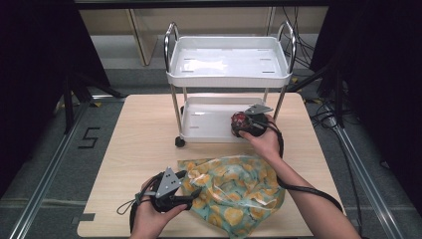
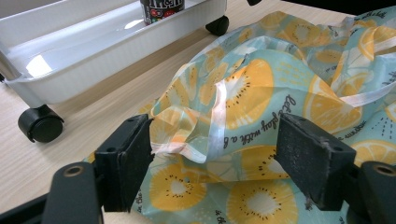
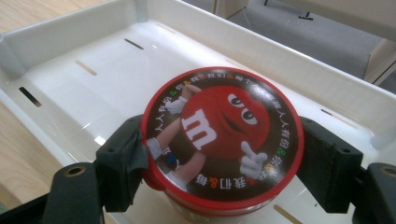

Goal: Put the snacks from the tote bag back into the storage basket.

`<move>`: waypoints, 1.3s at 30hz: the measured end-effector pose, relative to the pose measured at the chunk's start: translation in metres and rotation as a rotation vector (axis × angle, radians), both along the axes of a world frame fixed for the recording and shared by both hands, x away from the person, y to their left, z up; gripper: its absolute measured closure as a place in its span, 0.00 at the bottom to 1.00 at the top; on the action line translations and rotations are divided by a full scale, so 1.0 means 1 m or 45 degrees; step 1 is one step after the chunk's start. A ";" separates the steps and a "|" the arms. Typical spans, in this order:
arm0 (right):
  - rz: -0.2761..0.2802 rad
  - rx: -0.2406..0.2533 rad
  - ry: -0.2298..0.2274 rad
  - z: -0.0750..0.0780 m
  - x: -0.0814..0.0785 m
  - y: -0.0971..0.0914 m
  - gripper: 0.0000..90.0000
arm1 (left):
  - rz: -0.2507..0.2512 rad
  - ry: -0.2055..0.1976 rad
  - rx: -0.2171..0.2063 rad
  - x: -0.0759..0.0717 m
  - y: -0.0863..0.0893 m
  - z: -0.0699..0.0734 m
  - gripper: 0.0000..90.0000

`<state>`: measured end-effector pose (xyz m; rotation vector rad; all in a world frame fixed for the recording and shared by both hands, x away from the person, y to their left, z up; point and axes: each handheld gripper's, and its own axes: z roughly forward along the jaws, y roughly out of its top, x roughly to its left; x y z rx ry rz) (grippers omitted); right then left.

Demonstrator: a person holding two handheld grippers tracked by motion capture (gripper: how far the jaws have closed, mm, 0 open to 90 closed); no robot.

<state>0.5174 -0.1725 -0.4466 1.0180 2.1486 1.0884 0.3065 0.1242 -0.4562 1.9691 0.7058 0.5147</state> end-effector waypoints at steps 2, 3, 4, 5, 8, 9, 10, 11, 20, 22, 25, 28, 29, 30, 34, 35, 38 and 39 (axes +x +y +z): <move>0.001 -0.002 0.004 0.000 0.000 0.000 0.29 | 0.000 0.001 0.000 0.000 0.000 0.000 0.29; -0.001 -0.005 -0.010 -0.002 0.001 0.000 0.29 | 0.000 0.000 0.000 0.000 0.000 0.000 0.29; -0.004 -0.006 -0.001 -0.002 0.001 0.000 0.29 | 0.000 0.000 0.000 0.000 0.000 0.000 0.29; -0.003 -0.007 -0.002 -0.002 0.001 0.000 0.29 | 0.000 0.001 0.000 0.000 0.000 0.000 0.29; -0.005 -0.006 -0.001 -0.002 0.001 0.000 0.29 | 0.000 0.002 0.001 0.000 0.000 0.000 0.29; -0.004 -0.006 -0.004 -0.002 0.001 0.000 0.29 | 0.005 0.011 -0.009 0.000 -0.001 -0.001 0.29; -0.004 -0.005 -0.004 -0.002 0.001 0.000 0.29 | 0.011 0.017 -0.012 -0.001 -0.001 -0.001 0.29; -0.004 -0.006 -0.003 -0.002 0.001 0.000 0.29 | 0.011 0.017 -0.013 -0.001 -0.001 -0.001 0.29; 0.016 0.007 0.003 -0.003 0.001 -0.002 0.29 | 0.000 0.002 0.001 0.000 0.000 0.000 0.29; 0.000 0.014 0.004 -0.002 0.001 -0.002 0.29 | 0.011 0.018 -0.011 -0.001 -0.001 -0.001 0.29; 0.001 0.020 0.000 -0.001 0.001 -0.002 0.29 | -0.008 0.003 -0.003 0.001 0.000 -0.001 0.29; 0.002 0.024 -0.001 -0.001 0.001 -0.002 0.29 | -0.004 0.007 0.002 0.000 -0.001 0.000 0.29; 0.003 0.025 -0.003 -0.001 0.001 -0.002 0.28 | -0.004 0.007 0.002 0.000 -0.001 0.000 0.29; 0.003 0.023 -0.004 -0.001 0.001 -0.002 0.28 | -0.002 0.005 0.002 0.000 -0.001 0.000 0.29; 0.019 0.035 0.024 0.000 -0.001 -0.001 0.26 | -0.006 0.005 -0.003 0.001 -0.001 -0.001 0.29; 0.007 0.018 0.008 -0.002 0.001 -0.001 0.24 | -0.008 0.008 -0.003 0.001 -0.001 -0.001 0.29; 0.001 0.015 0.003 -0.002 -0.001 0.000 0.21 | -0.007 0.008 -0.002 0.000 -0.001 0.000 0.29; 0.001 0.017 0.001 -0.002 -0.001 0.000 0.20 | -0.010 0.010 -0.005 0.001 -0.001 -0.001 0.29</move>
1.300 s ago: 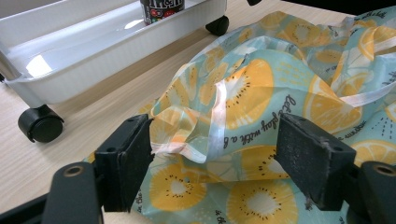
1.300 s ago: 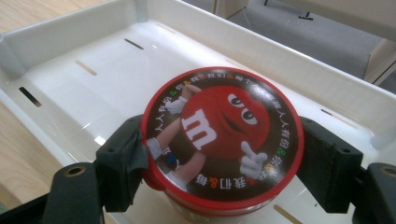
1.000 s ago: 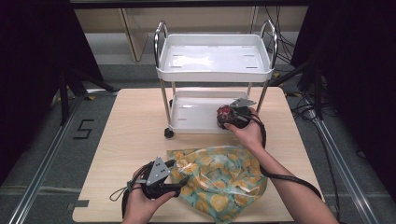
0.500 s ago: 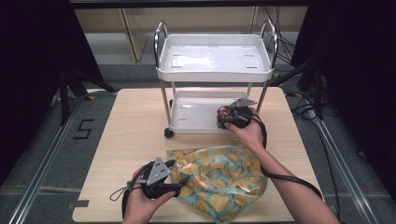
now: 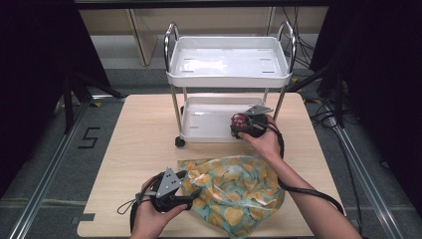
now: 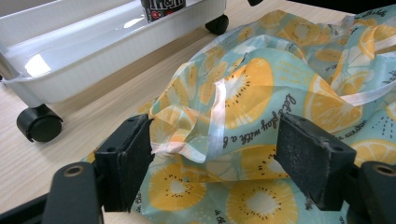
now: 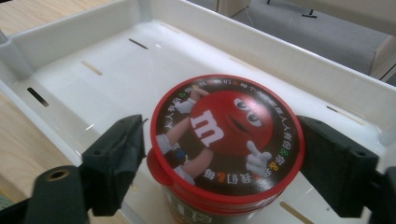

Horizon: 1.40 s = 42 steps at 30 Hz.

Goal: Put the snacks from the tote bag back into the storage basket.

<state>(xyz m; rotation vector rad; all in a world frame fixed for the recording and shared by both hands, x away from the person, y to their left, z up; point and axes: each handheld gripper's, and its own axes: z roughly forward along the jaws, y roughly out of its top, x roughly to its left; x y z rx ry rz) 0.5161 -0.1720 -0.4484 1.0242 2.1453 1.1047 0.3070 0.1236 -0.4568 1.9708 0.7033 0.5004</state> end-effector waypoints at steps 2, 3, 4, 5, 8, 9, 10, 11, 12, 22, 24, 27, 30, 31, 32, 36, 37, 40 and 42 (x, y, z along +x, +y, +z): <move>0.004 0.010 -0.001 0.000 -0.002 0.001 0.19 | 0.015 0.027 -0.024 -0.001 -0.001 -0.001 0.29; 0.008 0.023 0.029 0.001 -0.005 0.002 0.18 | 0.014 0.027 -0.023 -0.001 -0.001 -0.001 0.29; -0.019 0.028 0.008 0.001 -0.006 0.003 0.17 | 0.014 0.027 -0.023 -0.001 -0.001 -0.001 0.29; -0.022 0.032 0.004 0.001 -0.007 0.003 0.17 | 0.018 0.022 -0.024 -0.001 -0.002 -0.001 0.29; -0.029 0.031 -0.001 0.001 -0.010 0.003 0.16 | 0.006 -0.005 0.010 0.000 0.000 0.000 0.29; -0.024 0.037 0.016 0.002 -0.012 0.002 0.16 | 0.008 -0.004 0.000 0.000 -0.001 -0.001 0.29; -0.022 0.034 -0.008 0.002 -0.012 0.002 0.16 | 0.009 -0.002 -0.003 0.000 -0.001 -0.001 0.29; -0.034 0.047 0.013 0.002 -0.015 0.003 0.16 | 0.006 -0.004 0.012 0.000 0.000 0.000 0.29; -0.022 0.026 0.001 0.003 -0.015 0.002 0.15 | 0.007 -0.005 0.011 0.000 -0.001 0.000 0.29; 0.013 0.011 0.007 0.005 -0.026 -0.001 0.15 | 0.007 -0.004 0.013 -0.001 -0.001 0.000 0.29; -0.003 0.029 0.019 0.006 -0.028 -0.001 0.15 | 0.020 0.010 -0.002 -0.002 -0.002 -0.001 0.29; 0.008 0.024 0.027 0.008 -0.031 -0.002 0.15 | 0.015 0.015 -0.009 -0.001 -0.002 -0.001 0.29; 0.008 0.022 0.022 0.009 -0.034 -0.003 0.15 | 0.005 -0.002 0.014 0.000 -0.001 -0.001 0.29; 0.013 0.017 0.014 0.008 -0.034 -0.004 0.15 | 0.015 0.014 0.003 -0.001 -0.002 -0.001 0.29; 0.012 0.007 0.008 0.007 -0.035 -0.004 0.15 | 0.012 0.020 0.002 -0.001 -0.002 -0.001 0.29; 0.017 0.042 0.045 0.009 -0.042 -0.005 0.16 | 0.001 -0.003 0.014 0.000 -0.002 -0.001 0.29; 0.033 0.020 0.020 0.009 -0.041 -0.006 0.16 | 0.001 -0.002 0.015 0.000 -0.002 -0.001 0.29; 0.022 0.021 0.032 0.011 -0.046 -0.006 0.17 | 0.002 -0.002 0.016 -0.001 -0.002 -0.001 0.29; 0.030 0.013 0.021 0.011 -0.048 -0.008 0.17 | 0.014 0.015 0.001 -0.001 -0.002 -0.002 0.29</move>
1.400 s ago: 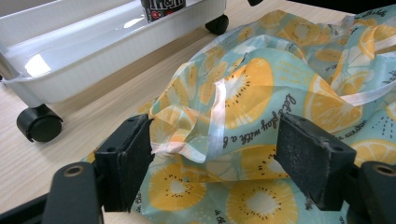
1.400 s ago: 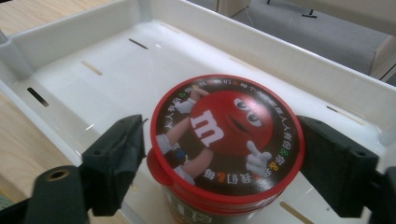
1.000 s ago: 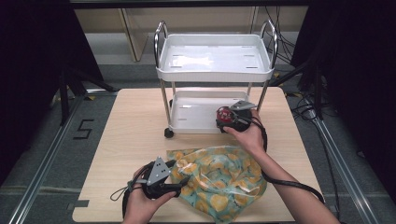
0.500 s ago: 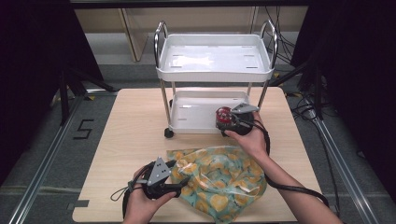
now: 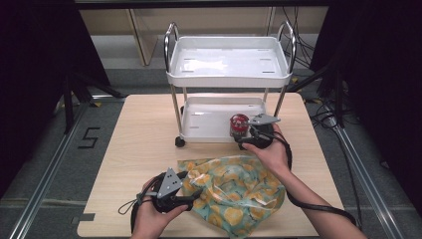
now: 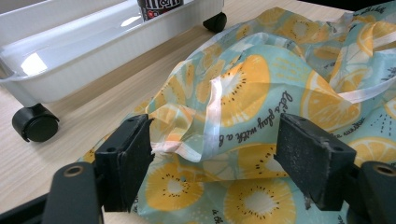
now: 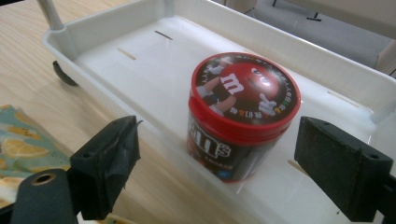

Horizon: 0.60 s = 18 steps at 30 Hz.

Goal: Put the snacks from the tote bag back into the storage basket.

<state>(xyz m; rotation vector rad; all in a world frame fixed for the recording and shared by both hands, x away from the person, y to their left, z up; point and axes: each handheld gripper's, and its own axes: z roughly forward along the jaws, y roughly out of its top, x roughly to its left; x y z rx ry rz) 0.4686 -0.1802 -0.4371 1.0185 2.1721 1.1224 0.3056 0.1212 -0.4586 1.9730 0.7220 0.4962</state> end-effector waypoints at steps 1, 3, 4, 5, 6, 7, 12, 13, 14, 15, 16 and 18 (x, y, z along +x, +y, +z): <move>0.005 0.018 0.018 0.001 -0.002 0.000 0.17 | 0.000 -0.002 0.002 0.000 0.000 0.000 0.29; -0.010 0.026 0.025 0.002 -0.006 -0.002 0.17 | -0.002 -0.002 0.001 0.000 0.000 0.000 0.29; -0.004 0.033 0.021 0.003 -0.008 -0.003 0.17 | -0.014 -0.018 0.018 0.001 0.001 0.000 0.29; -0.009 0.042 0.046 0.003 -0.010 -0.003 0.17 | -0.014 -0.017 0.015 0.001 0.001 0.000 0.29; 0.007 0.034 0.034 0.004 -0.011 -0.005 0.17 | -0.003 0.009 -0.008 0.000 -0.001 -0.001 0.29; 0.006 0.046 0.048 0.005 -0.014 -0.005 0.17 | -0.004 0.008 -0.006 0.000 0.000 -0.001 0.29; 0.024 0.046 0.036 0.008 -0.021 -0.011 0.18 | 0.002 -0.005 0.010 0.000 0.001 -0.001 0.29; 0.027 0.047 0.036 0.009 -0.023 -0.012 0.18 | 0.001 0.002 0.005 0.000 0.000 -0.001 0.29; 0.030 0.044 0.037 0.010 -0.025 -0.013 0.18 | 0.000 0.017 -0.010 0.000 0.000 -0.001 0.29; 0.035 0.039 0.031 0.010 -0.026 -0.014 0.18 | 0.001 0.015 -0.008 0.000 0.000 -0.001 0.29; 0.037 0.032 0.020 0.010 -0.027 -0.016 0.18 | -0.001 0.014 -0.007 0.000 0.000 -0.001 0.29; 0.045 0.030 0.014 0.009 -0.031 -0.017 0.19 | -0.016 -0.009 0.016 0.001 0.001 -0.001 0.29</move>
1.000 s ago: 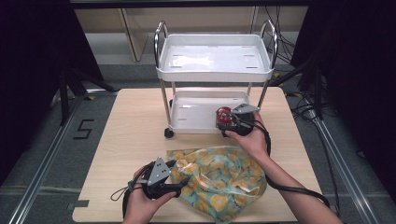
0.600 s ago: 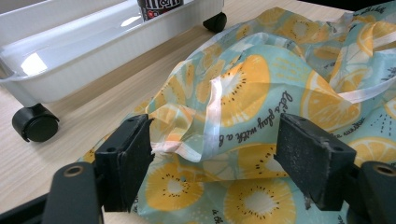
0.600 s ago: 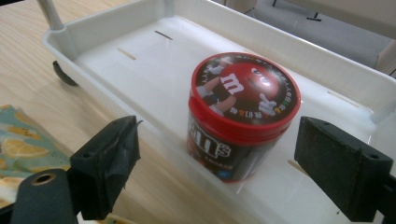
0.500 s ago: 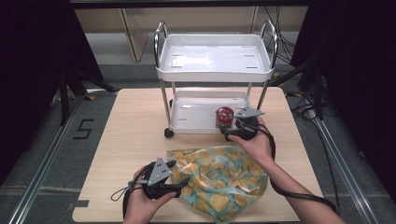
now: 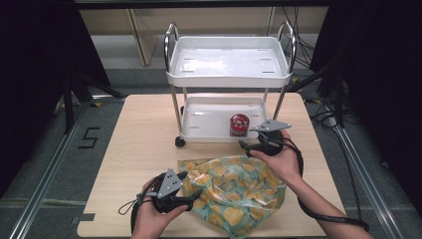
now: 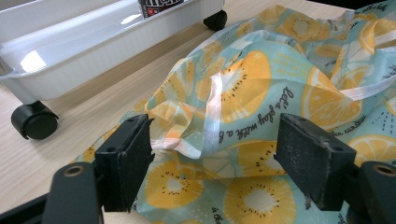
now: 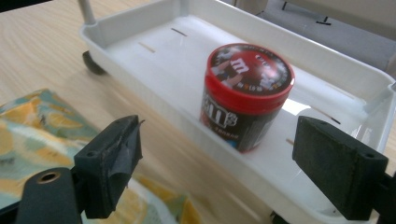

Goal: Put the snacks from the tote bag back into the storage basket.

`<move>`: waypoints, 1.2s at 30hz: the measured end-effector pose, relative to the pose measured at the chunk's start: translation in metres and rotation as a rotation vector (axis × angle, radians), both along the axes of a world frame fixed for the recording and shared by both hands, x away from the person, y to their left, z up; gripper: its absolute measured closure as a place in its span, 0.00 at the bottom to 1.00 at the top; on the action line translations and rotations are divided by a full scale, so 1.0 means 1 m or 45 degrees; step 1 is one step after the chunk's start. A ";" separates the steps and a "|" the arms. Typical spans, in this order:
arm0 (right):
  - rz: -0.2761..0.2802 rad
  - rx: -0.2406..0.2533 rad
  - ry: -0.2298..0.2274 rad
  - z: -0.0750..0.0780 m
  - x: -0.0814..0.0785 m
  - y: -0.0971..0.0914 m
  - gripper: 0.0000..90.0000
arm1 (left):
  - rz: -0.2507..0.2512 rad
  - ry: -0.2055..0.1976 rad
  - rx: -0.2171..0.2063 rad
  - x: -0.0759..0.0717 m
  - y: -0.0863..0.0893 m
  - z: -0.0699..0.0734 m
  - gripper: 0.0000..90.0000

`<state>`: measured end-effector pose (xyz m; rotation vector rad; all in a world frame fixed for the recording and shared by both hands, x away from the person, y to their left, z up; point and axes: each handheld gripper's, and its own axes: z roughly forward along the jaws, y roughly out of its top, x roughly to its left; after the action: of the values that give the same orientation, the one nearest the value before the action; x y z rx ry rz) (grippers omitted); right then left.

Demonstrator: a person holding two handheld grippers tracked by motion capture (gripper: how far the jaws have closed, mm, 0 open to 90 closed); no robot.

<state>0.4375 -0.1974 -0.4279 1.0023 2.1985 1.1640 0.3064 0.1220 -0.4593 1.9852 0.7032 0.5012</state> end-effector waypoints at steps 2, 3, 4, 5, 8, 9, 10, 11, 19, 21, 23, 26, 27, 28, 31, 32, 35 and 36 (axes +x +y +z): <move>0.034 -0.024 -0.011 0.000 -0.001 -0.003 0.19 | 0.017 0.027 -0.024 -0.001 -0.001 -0.001 0.29; 0.028 -0.017 -0.018 0.000 -0.003 -0.004 0.19 | 0.017 0.027 -0.023 -0.001 -0.001 -0.001 0.29; 0.032 -0.020 -0.020 0.000 -0.004 -0.005 0.19 | 0.018 0.028 -0.024 -0.001 -0.001 -0.001 0.29; 0.032 -0.018 -0.020 -0.001 -0.005 -0.006 0.19 | 0.018 0.028 -0.024 -0.001 -0.001 -0.001 0.29; 0.040 -0.013 -0.011 0.000 -0.008 -0.009 0.20 | 0.020 0.027 -0.025 -0.001 -0.001 -0.001 0.29; 0.040 -0.017 -0.026 -0.001 -0.009 -0.009 0.20 | 0.006 0.003 -0.006 0.000 0.000 -0.001 0.29; 0.047 -0.022 -0.020 0.000 -0.009 -0.011 0.20 | 0.007 0.003 -0.004 0.000 0.001 -0.001 0.29; 0.044 -0.024 -0.034 -0.001 -0.010 -0.011 0.20 | 0.008 0.002 -0.002 0.000 0.001 -0.001 0.29; 0.053 0.000 -0.019 -0.002 -0.021 -0.019 0.23 | 0.011 0.000 0.005 0.000 0.002 -0.001 0.29; 0.032 0.029 0.020 -0.003 -0.026 -0.020 0.24 | 0.011 0.002 0.005 0.000 0.001 -0.001 0.29; 0.040 0.019 0.012 -0.003 -0.028 -0.025 0.24 | 0.011 0.004 0.004 0.000 0.001 -0.001 0.29; 0.030 0.029 0.035 -0.004 -0.032 -0.029 0.25 | 0.011 0.004 0.003 0.000 0.001 -0.002 0.29; 0.022 0.038 0.039 -0.005 -0.033 -0.030 0.25 | 0.023 0.036 -0.024 -0.001 0.000 -0.003 0.29; 0.035 0.033 0.025 -0.005 -0.033 -0.033 0.25 | 0.023 0.038 -0.026 -0.001 0.000 -0.003 0.29; 0.046 0.024 0.000 -0.006 -0.036 -0.038 0.26 | 0.011 0.014 0.010 0.000 0.001 -0.003 0.29; 0.033 0.039 0.020 -0.007 -0.039 -0.037 0.26 | 0.011 0.014 0.010 0.001 0.001 -0.003 0.29; 0.018 0.062 0.047 -0.007 -0.044 -0.041 0.26 | 0.014 0.019 0.005 0.000 0.001 -0.003 0.29; 0.032 0.052 0.015 -0.007 -0.043 -0.043 0.26 | 0.014 0.021 0.005 0.000 0.001 -0.003 0.29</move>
<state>0.3940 -0.2408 -0.4345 1.0033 2.2107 1.2215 0.3065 0.1226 -0.4627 1.9918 0.7242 0.4935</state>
